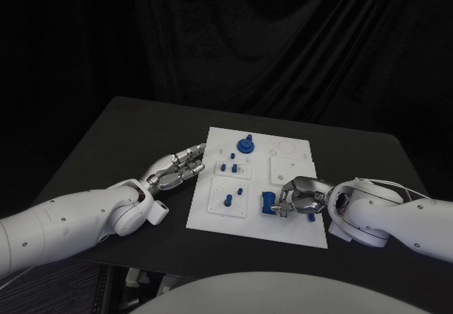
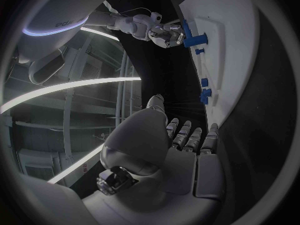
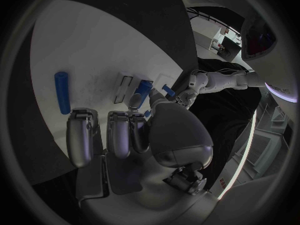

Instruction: Assemble the parts on the task board

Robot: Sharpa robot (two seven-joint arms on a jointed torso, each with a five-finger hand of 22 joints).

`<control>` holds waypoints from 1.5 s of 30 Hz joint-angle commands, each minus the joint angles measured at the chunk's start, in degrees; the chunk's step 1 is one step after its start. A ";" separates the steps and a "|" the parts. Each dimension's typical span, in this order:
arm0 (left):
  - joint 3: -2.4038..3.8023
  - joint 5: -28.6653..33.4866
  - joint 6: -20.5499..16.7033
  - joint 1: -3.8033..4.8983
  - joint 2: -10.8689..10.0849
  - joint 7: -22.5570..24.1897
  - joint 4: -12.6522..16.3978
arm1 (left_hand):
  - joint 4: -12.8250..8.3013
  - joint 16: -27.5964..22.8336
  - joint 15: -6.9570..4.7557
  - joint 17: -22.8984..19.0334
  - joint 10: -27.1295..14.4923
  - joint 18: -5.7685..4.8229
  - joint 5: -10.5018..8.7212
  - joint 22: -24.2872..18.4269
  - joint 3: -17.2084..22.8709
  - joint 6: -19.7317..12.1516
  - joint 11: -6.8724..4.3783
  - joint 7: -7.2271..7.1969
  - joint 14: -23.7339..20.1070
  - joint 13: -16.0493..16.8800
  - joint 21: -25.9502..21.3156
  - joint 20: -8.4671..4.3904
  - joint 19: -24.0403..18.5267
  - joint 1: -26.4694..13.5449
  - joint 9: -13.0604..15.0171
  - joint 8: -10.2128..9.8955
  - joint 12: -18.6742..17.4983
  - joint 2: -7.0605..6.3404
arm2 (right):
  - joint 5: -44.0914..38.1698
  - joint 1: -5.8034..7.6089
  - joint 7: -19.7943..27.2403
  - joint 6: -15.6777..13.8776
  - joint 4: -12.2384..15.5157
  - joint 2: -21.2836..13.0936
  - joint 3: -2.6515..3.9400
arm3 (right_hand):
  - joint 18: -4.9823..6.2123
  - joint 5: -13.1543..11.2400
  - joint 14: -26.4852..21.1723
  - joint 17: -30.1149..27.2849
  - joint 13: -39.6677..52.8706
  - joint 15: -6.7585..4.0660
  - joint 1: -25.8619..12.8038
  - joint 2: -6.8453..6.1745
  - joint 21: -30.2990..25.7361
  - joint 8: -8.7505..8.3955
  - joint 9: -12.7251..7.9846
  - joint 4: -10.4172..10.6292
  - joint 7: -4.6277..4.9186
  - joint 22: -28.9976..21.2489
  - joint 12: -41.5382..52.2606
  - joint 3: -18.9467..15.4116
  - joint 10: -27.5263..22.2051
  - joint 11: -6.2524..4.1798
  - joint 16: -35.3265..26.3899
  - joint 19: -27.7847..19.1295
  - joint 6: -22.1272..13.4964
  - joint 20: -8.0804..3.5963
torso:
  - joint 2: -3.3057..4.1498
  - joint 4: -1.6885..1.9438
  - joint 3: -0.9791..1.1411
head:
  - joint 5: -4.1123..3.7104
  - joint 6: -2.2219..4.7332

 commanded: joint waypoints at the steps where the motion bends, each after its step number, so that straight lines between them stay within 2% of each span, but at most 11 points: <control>1: 0.05 0.25 0.58 -0.13 -0.09 3.25 0.23 | 0.06 -0.09 0.53 -0.06 -0.19 0.77 -0.17 0.07 0.21 0.24 0.21 0.10 0.04 0.01 -0.10 0.56 0.01 -0.21 0.08 0.36 -0.02 0.47 | -0.60 -0.08 -0.96 -1.56 1.09 -1.28 0.03 | 0.28 -0.15 5.14 10.66 15.05 0.13 -0.43 0.47 0.24 -3.27 -2.86 0.82 0.32 13.52 0.15 -0.68 5.86 0.18 0.21 4.03 0.07 -0.22 | -0.01 -0.01 -0.01 | -0.17 0.00; 2: 0.05 0.25 0.54 -0.13 -0.14 3.25 0.27 | 0.06 -0.09 0.53 -0.06 -0.19 0.77 -0.17 0.07 0.21 0.24 0.21 0.10 0.04 0.01 -0.10 0.56 0.01 -0.21 0.08 0.36 -0.02 0.47 | -0.90 0.00 -1.09 -2.01 1.61 -1.90 0.04 | 0.27 -0.19 5.16 10.74 15.05 0.73 -1.14 0.54 0.22 -8.08 -7.24 1.95 1.24 13.52 0.15 -1.45 5.86 0.88 0.25 4.03 0.58 0.35 | -0.02 -0.01 -0.01 | -0.21 0.00; 5: 0.05 0.25 0.46 -0.13 -0.22 3.25 0.36 | 0.06 -0.09 0.53 -0.06 -0.19 0.77 -0.17 0.07 0.21 0.24 0.21 0.10 0.04 0.01 -0.10 0.56 0.01 -0.21 0.08 0.36 -0.02 0.47 | -1.89 0.62 -1.67 -2.82 3.10 -3.64 0.06 | 0.22 -0.04 5.23 11.03 15.05 1.19 -1.67 0.70 0.49 -11.22 -10.75 2.88 1.59 13.61 0.15 -2.22 5.86 1.42 0.40 4.16 2.12 0.71 | 0.00 0.01 0.00 | -0.55 0.00; 10: 0.05 0.25 0.17 -0.13 -0.41 3.31 0.52 | 0.04 -0.08 0.62 -0.06 -0.17 0.73 -0.25 0.13 0.23 0.31 0.19 0.16 0.05 0.03 -0.07 0.57 0.04 -0.25 0.09 0.37 0.07 0.54 | -2.99 2.72 -3.40 -2.94 5.86 -7.40 0.06 | 0.12 0.65 5.28 11.26 15.05 1.32 -2.81 1.18 0.88 -14.12 -13.94 4.14 1.83 13.76 0.15 -3.02 5.86 1.55 0.54 4.35 4.28 0.93 | -0.06 -0.02 0.00 | -0.38 0.00; 18: 0.05 0.25 -0.38 -0.13 -0.66 3.49 0.77 | -0.03 -0.14 0.29 -0.11 -0.09 0.72 -0.21 -0.02 0.20 0.45 0.23 0.12 -0.11 0.05 -0.10 0.49 0.00 -0.24 0.11 0.39 0.20 0.47 | -5.54 3.84 -6.48 -1.63 6.18 -10.95 -0.09 | 0.02 3.52 5.30 11.29 15.05 1.41 -2.41 1.46 1.24 -16.45 -16.25 3.97 1.96 13.88 0.15 -3.08 5.86 1.66 0.59 4.51 5.53 1.04 | -0.17 -0.03 -0.22 | -0.12 0.00; 27: 0.05 0.25 -0.98 -0.13 -0.81 4.29 0.87 | -0.11 -0.20 -0.87 -0.18 -0.04 0.91 0.17 -0.36 0.12 0.63 0.48 0.11 -0.32 0.06 -0.18 -0.12 -0.15 -0.21 0.12 0.41 0.35 0.30 | -9.13 1.99 -8.92 -0.44 4.12 -11.40 -0.18 | -0.04 7.22 5.26 11.11 15.05 1.54 -0.66 1.12 1.47 -18.04 -17.70 2.98 2.14 13.96 0.15 -2.56 5.86 1.81 0.54 4.61 5.98 1.13 | -0.04 0.01 -0.14 | -0.27 0.00; 29: 0.05 0.25 -1.09 -0.13 -0.79 4.67 0.86 | -0.19 -0.21 -1.43 -0.18 0.02 1.00 0.61 -0.48 0.14 0.97 0.42 0.35 -0.33 0.08 -0.22 -1.05 -0.22 -0.05 0.16 0.46 0.52 0.22 | -9.46 1.42 -9.22 -0.50 3.83 -11.30 -0.18 | -0.03 10.14 5.24 11.03 15.05 1.58 0.13 1.00 1.44 -18.59 -18.19 2.51 2.20 13.95 0.15 -2.13 5.86 1.87 0.51 4.59 6.07 1.18 | 0.01 0.01 -0.03 | -0.37 0.00; 32: 0.05 0.25 -1.30 -0.13 -0.75 5.46 0.84 | -0.32 -0.21 -2.40 -0.18 0.13 0.55 1.18 -0.28 0.19 1.34 0.17 0.53 -0.33 0.11 -0.13 -2.70 -0.10 0.30 0.19 0.51 0.78 0.03 | -10.14 0.77 -9.73 -0.73 3.46 -11.15 -0.19 | -0.03 11.75 5.25 11.06 15.05 1.62 0.46 0.81 1.44 -18.91 -18.53 2.31 2.21 13.95 0.15 -1.87 5.86 1.89 0.53 4.58 6.33 1.22 | 0.01 0.01 0.01 | -0.47 0.00; 36: 0.05 0.25 -1.61 -0.13 -0.74 6.57 0.80 | -0.38 -0.20 -4.08 -0.18 0.64 -2.24 2.97 0.78 0.22 2.60 -0.71 0.88 -0.31 0.21 0.38 -7.42 0.76 1.07 0.30 0.66 1.62 -0.64 | -10.62 0.32 -10.47 -0.44 2.82 -10.83 -0.19 | -0.01 12.98 5.23 10.98 15.05 1.60 1.01 0.64 1.38 -19.15 -18.77 1.91 2.18 13.92 0.15 -1.52 5.86 1.86 0.51 4.55 6.47 1.22 | 0.05 0.05 0.04 | -0.70 0.00; 41: 0.05 0.25 -1.64 -0.13 -0.69 7.19 0.75 | -0.31 -0.21 -4.28 -0.18 0.97 -3.22 3.41 0.47 0.36 2.98 -0.86 0.99 -0.33 0.32 0.35 -8.39 0.76 1.34 0.33 0.68 2.34 -0.61 | -10.82 -0.10 -11.03 -0.09 2.23 -10.32 -0.20 | 0.00 13.11 5.21 10.86 15.05 1.60 1.15 0.59 1.36 -19.23 -18.84 1.80 2.17 13.91 0.15 -1.43 5.86 1.86 0.46 4.54 6.45 1.22 | 0.04 -0.14 0.06 | -0.58 0.00; 45: 0.05 0.25 -1.67 -0.14 -0.68 7.65 0.75 | -0.35 -0.21 -4.32 -0.18 1.16 -3.50 3.74 0.83 0.48 3.28 -0.92 0.98 -0.33 0.37 0.45 -8.66 0.94 1.57 0.36 0.72 2.71 -0.57 | -10.90 -0.66 -11.44 0.29 1.62 -9.70 -0.20 | 0.03 13.13 5.17 10.66 15.05 1.60 1.30 0.46 1.24 -19.35 -18.92 1.66 2.20 13.86 0.15 -1.37 5.86 1.87 0.38 4.49 6.39 1.22 | 0.03 0.00 0.06 | -0.81 0.00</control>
